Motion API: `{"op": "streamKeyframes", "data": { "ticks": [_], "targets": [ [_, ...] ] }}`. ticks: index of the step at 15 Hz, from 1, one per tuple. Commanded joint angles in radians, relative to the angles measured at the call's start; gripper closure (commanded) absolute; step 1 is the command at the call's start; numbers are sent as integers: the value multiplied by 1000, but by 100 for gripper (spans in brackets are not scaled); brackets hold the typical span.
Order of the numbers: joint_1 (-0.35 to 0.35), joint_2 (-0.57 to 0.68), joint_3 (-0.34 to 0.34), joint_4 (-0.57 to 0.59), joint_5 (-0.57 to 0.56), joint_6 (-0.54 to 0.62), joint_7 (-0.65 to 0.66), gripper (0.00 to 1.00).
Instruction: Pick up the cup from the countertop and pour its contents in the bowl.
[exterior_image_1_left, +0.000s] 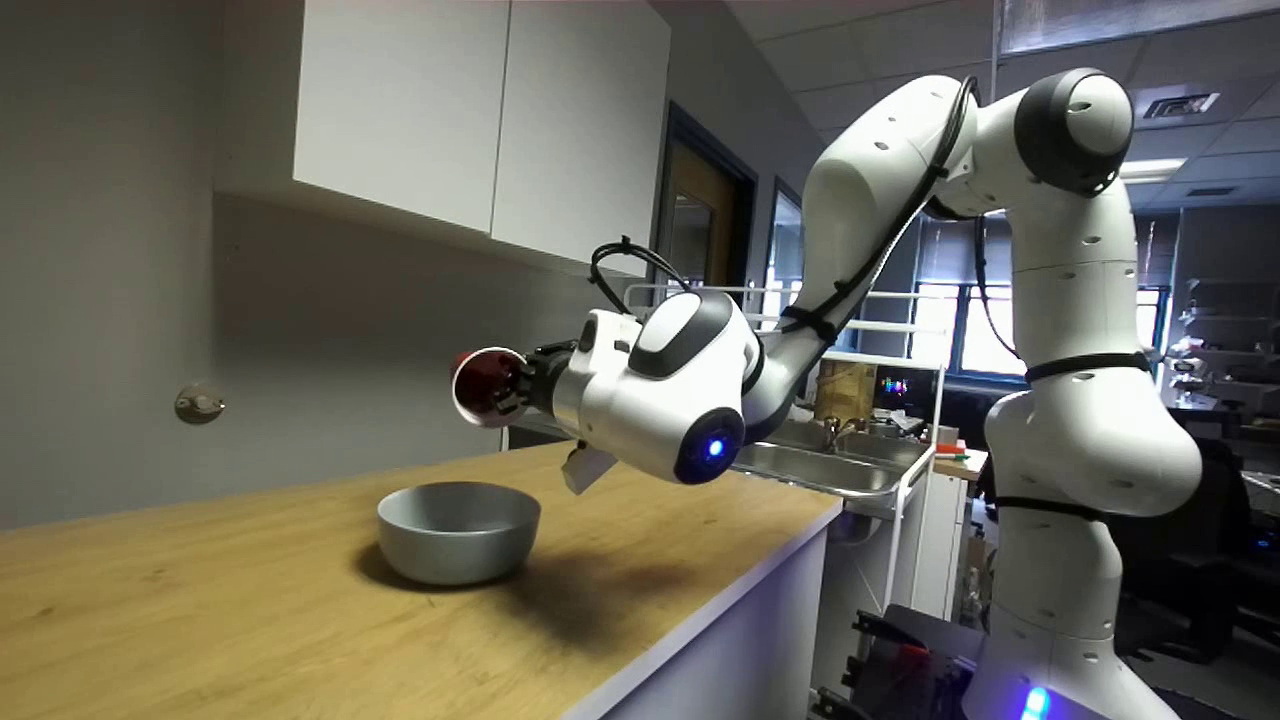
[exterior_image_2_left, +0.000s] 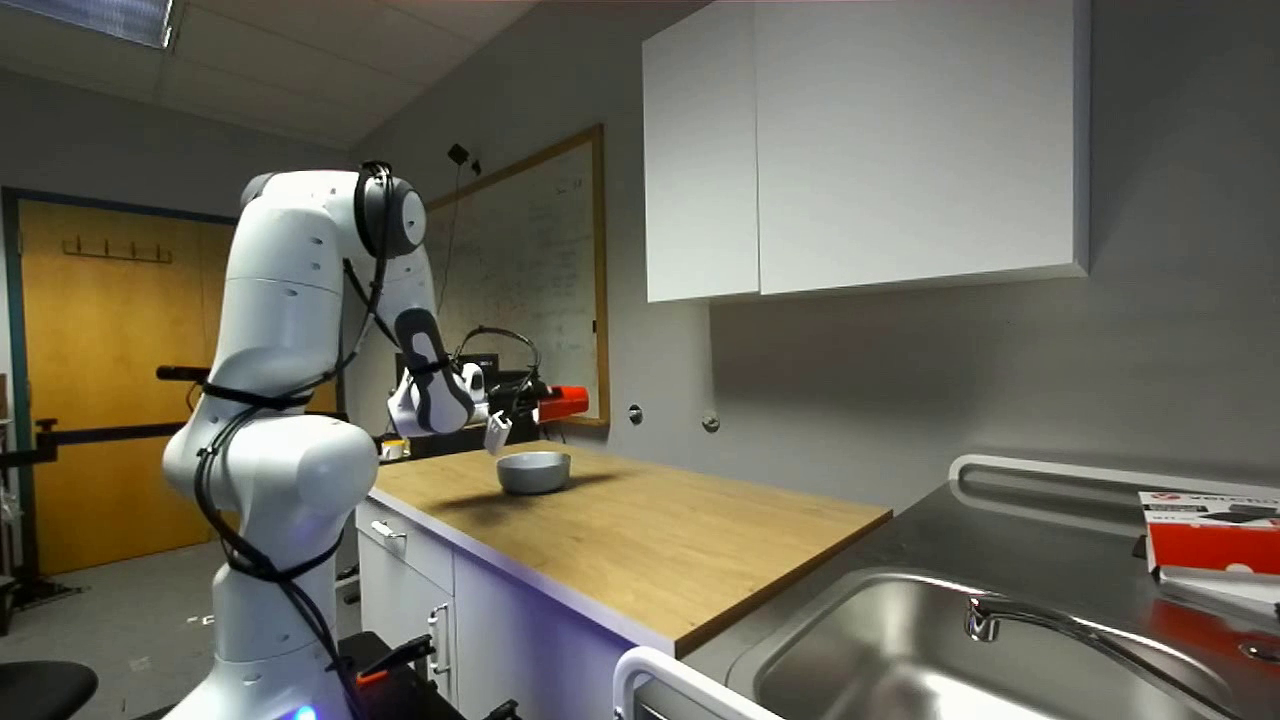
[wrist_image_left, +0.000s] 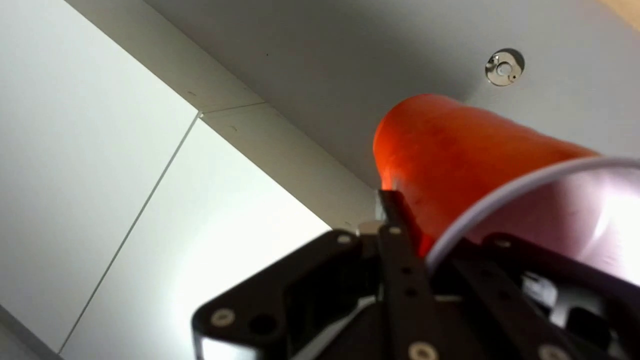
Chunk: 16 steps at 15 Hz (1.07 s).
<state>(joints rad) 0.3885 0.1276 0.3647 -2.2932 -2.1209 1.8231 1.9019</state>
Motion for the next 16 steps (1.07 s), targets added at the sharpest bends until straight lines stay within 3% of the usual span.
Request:
{"op": "streamKeyframes", "data": {
  "ticks": [1, 8, 16],
  "targets": [
    [-16, -16, -1, -33, -107, -43, 59, 97],
    [-22, -3, 0, -55, -237, -126, 102, 98],
    [-23, 4, 0, -68, -310, -199, 112, 98]
  ]
}}
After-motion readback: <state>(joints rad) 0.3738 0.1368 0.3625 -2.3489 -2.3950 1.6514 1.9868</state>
